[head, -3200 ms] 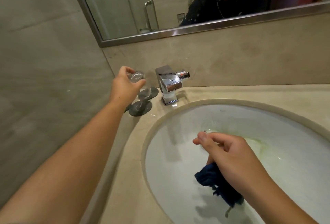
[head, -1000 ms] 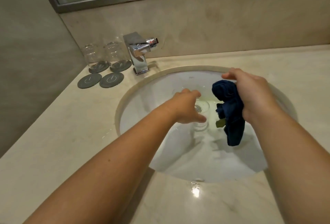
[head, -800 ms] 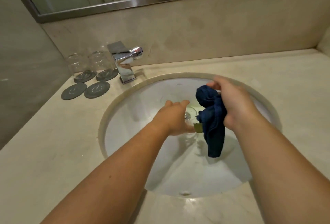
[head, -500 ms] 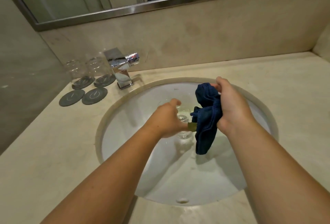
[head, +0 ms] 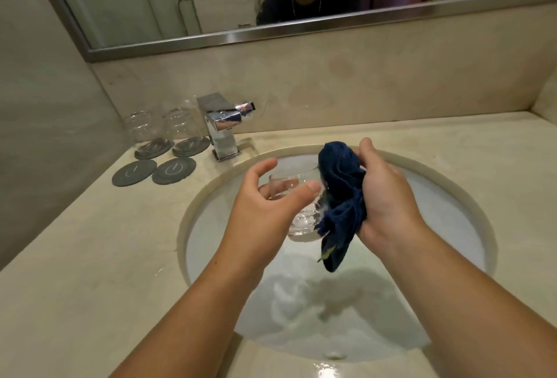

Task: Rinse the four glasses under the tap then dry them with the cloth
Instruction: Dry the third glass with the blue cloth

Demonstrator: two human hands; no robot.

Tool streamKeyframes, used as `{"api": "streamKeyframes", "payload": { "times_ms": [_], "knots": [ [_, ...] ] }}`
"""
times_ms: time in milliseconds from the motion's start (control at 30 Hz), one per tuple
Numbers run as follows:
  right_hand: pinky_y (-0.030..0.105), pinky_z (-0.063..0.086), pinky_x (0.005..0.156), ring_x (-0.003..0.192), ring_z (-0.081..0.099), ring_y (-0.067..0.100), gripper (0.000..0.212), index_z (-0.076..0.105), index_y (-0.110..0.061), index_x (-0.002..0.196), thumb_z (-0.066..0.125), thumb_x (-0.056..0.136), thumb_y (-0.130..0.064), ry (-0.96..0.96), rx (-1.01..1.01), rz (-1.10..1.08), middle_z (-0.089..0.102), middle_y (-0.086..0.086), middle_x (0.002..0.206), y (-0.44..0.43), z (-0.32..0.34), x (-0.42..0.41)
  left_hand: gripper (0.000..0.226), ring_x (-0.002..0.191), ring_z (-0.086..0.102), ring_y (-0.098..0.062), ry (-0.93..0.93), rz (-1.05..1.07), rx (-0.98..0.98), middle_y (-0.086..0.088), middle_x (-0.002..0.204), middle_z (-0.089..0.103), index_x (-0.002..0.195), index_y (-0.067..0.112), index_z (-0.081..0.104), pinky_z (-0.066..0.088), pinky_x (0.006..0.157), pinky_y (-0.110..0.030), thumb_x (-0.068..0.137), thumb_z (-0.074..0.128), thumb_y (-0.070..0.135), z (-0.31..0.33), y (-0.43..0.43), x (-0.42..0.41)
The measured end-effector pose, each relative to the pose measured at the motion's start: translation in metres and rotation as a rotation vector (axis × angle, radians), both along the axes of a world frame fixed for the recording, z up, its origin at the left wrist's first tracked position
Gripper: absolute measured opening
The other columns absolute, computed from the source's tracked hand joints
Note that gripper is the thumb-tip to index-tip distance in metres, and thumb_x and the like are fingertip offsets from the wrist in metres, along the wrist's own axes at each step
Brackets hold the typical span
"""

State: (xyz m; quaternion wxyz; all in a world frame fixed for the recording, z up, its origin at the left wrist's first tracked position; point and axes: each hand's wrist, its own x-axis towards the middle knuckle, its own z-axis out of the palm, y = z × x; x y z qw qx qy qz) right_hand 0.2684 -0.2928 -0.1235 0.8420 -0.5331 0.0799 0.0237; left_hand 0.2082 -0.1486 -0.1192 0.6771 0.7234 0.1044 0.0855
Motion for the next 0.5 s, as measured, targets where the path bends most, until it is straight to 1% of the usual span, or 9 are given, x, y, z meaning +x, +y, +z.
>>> {"api": "streamKeyframes", "payload": {
  "times_ms": [67, 100, 133, 200, 267, 333, 400, 467, 500],
  "knots": [
    [0.044, 0.061, 0.079, 0.087, 0.078, 0.026, 0.036, 0.078, -0.017, 0.103, 0.055, 0.109, -0.044, -0.082, -0.003, -0.018, 0.082, 0.006, 0.097, 0.005, 0.001, -0.005, 0.072, 0.097, 0.074, 0.0, -0.004, 0.021, -0.079, 0.01, 0.116, 0.076, 0.137, 0.04, 0.057, 0.056, 0.093, -0.037, 0.074, 0.091, 0.048, -0.001, -0.001, 0.003],
    [0.043, 0.058, 0.077, 0.084, 0.075, 0.024, 0.033, 0.079, -0.02, 0.1, 0.055, 0.11, -0.04, -0.133, -0.027, -0.007, 0.081, 0.003, 0.096, 0.008, 0.002, -0.008, 0.075, 0.103, 0.073, -0.004, 0.006, 0.033, -0.121, 0.008, 0.12, 0.074, 0.136, 0.037, 0.059, 0.058, 0.095, -0.041, 0.07, 0.092, 0.053, 0.0, -0.001, 0.004],
    [0.043, 0.055, 0.076, 0.082, 0.072, 0.022, 0.031, 0.08, -0.024, 0.098, 0.054, 0.111, -0.035, -0.181, -0.068, 0.015, 0.081, 0.001, 0.095, 0.01, 0.004, -0.011, 0.078, 0.108, 0.072, -0.009, 0.019, 0.044, -0.165, 0.005, 0.126, 0.073, 0.135, 0.033, 0.062, 0.06, 0.093, -0.043, 0.067, 0.092, 0.057, 0.001, 0.0, 0.004],
    [0.037, 0.057, 0.078, 0.086, 0.075, 0.014, 0.029, 0.08, -0.029, 0.103, 0.052, 0.112, -0.027, -0.275, -0.206, 0.062, 0.081, -0.005, 0.098, 0.015, 0.006, -0.019, 0.075, 0.111, 0.073, -0.018, 0.026, 0.044, -0.256, 0.001, 0.129, 0.072, 0.133, 0.025, 0.066, 0.063, 0.081, -0.039, 0.069, 0.088, 0.06, 0.004, 0.001, 0.0],
    [0.025, 0.058, 0.082, 0.1, 0.076, 0.006, 0.03, 0.077, -0.034, 0.115, 0.049, 0.113, -0.024, -0.371, -0.378, 0.117, 0.081, -0.011, 0.107, 0.021, 0.005, -0.026, 0.055, 0.109, 0.076, -0.022, 0.007, 0.013, -0.316, -0.002, 0.125, 0.076, 0.128, 0.022, 0.071, 0.062, 0.076, -0.034, 0.085, 0.075, 0.056, 0.006, 0.002, -0.002],
    [0.021, 0.055, 0.092, 0.113, 0.071, 0.0, 0.033, 0.07, -0.036, 0.134, 0.046, 0.114, -0.029, -0.426, -0.504, 0.178, 0.078, -0.016, 0.119, 0.027, 0.002, -0.03, 0.041, 0.111, 0.076, -0.023, 0.001, -0.007, -0.335, -0.002, 0.121, 0.078, 0.125, 0.022, 0.074, 0.064, 0.076, -0.034, 0.098, 0.066, 0.051, 0.006, 0.002, -0.004],
    [0.015, 0.049, 0.097, 0.119, 0.063, -0.009, 0.039, 0.058, -0.041, 0.149, 0.042, 0.115, -0.037, -0.422, -0.57, 0.222, 0.07, -0.025, 0.131, 0.031, 0.0, -0.032, 0.041, 0.112, 0.076, -0.023, 0.003, -0.002, -0.316, -0.001, 0.121, 0.079, 0.126, 0.021, 0.073, 0.065, 0.083, -0.039, 0.099, 0.065, 0.051, 0.003, 0.003, -0.003],
    [0.007, 0.044, 0.092, 0.112, 0.056, -0.019, 0.041, 0.048, -0.049, 0.154, 0.038, 0.114, -0.044, -0.387, -0.581, 0.255, 0.061, -0.037, 0.125, 0.031, 0.0, -0.03, 0.047, 0.11, 0.076, -0.021, 0.004, 0.001, -0.291, 0.001, 0.121, 0.078, 0.128, 0.02, 0.071, 0.064, 0.09, -0.044, 0.096, 0.069, 0.055, 0.0, 0.006, 0.0],
    [0.008, 0.043, 0.091, 0.108, 0.055, -0.02, 0.041, 0.045, -0.053, 0.154, 0.035, 0.114, -0.047, -0.363, -0.579, 0.269, 0.057, -0.04, 0.119, 0.031, 0.0, -0.029, 0.053, 0.113, 0.075, -0.02, 0.003, -0.004, -0.278, 0.002, 0.124, 0.077, 0.129, 0.021, 0.07, 0.063, 0.092, -0.045, 0.093, 0.072, 0.059, 0.0, 0.007, 0.001]
  ]
}}
